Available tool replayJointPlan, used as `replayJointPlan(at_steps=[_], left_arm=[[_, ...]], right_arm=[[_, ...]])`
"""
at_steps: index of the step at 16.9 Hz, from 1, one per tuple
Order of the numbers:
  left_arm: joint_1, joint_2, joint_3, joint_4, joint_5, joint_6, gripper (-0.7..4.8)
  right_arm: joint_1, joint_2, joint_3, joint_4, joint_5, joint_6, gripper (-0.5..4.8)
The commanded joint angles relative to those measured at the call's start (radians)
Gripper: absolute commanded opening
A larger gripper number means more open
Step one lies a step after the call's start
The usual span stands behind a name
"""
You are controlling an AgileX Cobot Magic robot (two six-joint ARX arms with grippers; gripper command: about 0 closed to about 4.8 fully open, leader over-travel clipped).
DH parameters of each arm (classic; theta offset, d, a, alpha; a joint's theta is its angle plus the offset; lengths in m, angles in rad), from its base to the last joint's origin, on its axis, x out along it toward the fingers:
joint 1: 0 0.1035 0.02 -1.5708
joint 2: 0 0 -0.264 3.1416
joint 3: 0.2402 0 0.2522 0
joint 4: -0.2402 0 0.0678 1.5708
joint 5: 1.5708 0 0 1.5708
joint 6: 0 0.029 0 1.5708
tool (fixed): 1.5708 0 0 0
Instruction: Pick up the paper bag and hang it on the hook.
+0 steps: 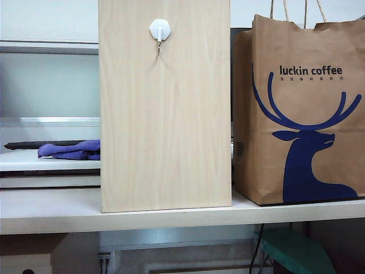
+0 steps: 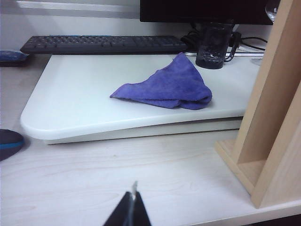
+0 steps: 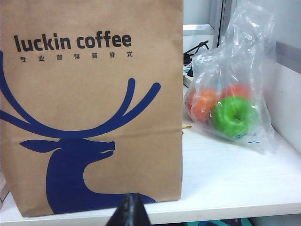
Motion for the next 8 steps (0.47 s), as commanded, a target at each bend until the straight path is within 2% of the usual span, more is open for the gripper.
replayJointPlan(at_steps=[1,8], left_arm=[[0.001,0.0,0.001,0.012,0.002,0.004,-0.05],[-0.008,0.0,0.001,0.012,0.002,0.004,-0.06]], right_arm=[[0.0,-0.001,-0.007,0.009,0.002,0.001,-0.01],[0.0,-0.001,-0.007,0.01,0.002,0.001,-0.01]])
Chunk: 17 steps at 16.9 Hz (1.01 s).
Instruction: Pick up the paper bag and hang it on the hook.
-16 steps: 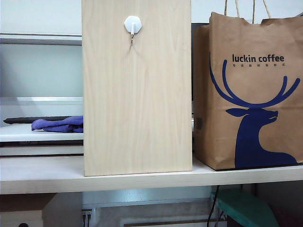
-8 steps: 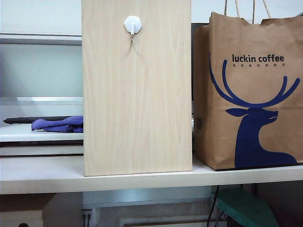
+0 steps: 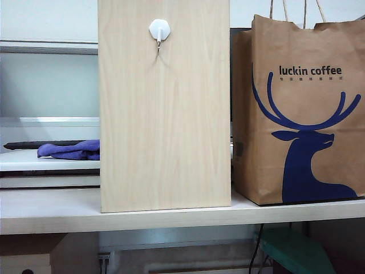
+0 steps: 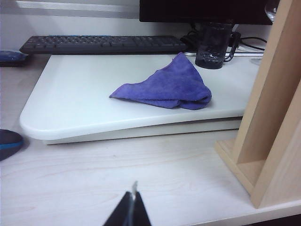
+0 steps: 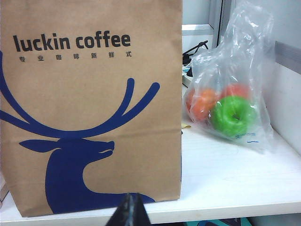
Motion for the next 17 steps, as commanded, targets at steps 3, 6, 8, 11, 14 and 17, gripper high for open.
replayJointPlan(at_steps=[3,6,8,11,14,17], left_arm=[[-0.173,0.0,0.001,0.013,-0.003,0.004,-0.05],[-0.425,0.0,0.001,0.012,0.002,0.004,-0.06],[-0.522,0.0,0.001,0.012,0.002,0.004,-0.06],[-0.588,0.0,0.001,0.012,0.002,0.004,-0.06],[-0.592,0.0,0.001,0.012,0.002,0.004,-0.06],[-0.591,0.0,0.001,0.012,0.002,0.004,-0.05]], right_arm=[[0.0,-0.001,-0.007,0.01,0.002,0.001,-0.01],[0.0,-0.001,-0.007,0.01,0.001,0.003,-0.01],[0.0,-0.001,-0.007,0.01,0.0,0.07,-0.01],[0.0,-0.001,-0.007,0.04,-0.042,0.188,-0.01],[0.003,-0.001,-0.007,0.187,-0.188,0.216,-0.01],[0.003,0.0,0.02,0.363,-0.227,0.216,-0.01]])
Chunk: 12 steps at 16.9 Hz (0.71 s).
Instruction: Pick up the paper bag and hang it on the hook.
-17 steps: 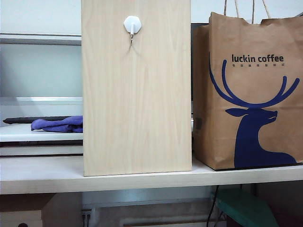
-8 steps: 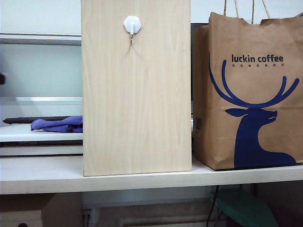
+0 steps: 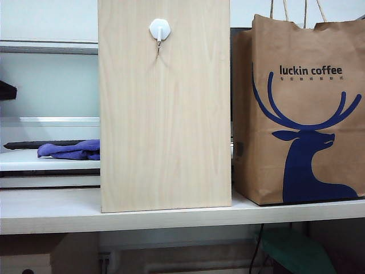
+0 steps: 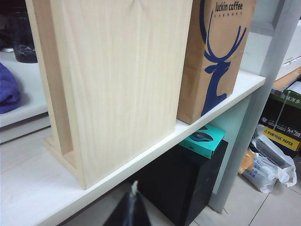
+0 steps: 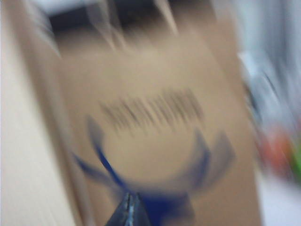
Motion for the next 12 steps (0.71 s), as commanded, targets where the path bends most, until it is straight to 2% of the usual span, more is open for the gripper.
replayJointPlan(at_steps=[1,3,7,8,9,12], left_arm=[[-0.001,0.0,0.001,0.013,0.002,0.004,-0.06],[-0.001,0.0,0.001,0.012,0.002,0.004,-0.06],[-0.001,0.0,0.001,0.012,0.002,0.004,-0.06],[0.0,0.0,0.001,0.013,0.002,0.004,-0.05],[0.0,0.0,0.001,0.012,0.002,0.004,-0.06],[0.0,0.0,0.001,0.012,0.002,0.003,-0.06]], right_arm=[[0.001,0.005,0.055,0.146,-0.019,0.004,-0.01],[0.001,0.06,0.132,0.137,-0.021,0.004,-0.01],[0.002,0.359,0.327,0.141,-0.096,0.003,-0.01],[0.002,0.519,0.427,0.14,-0.151,0.003,-0.01],[0.012,0.654,0.508,0.142,-0.159,-0.005,-0.02],[0.124,0.842,0.631,0.186,-0.086,-0.102,-0.01]])
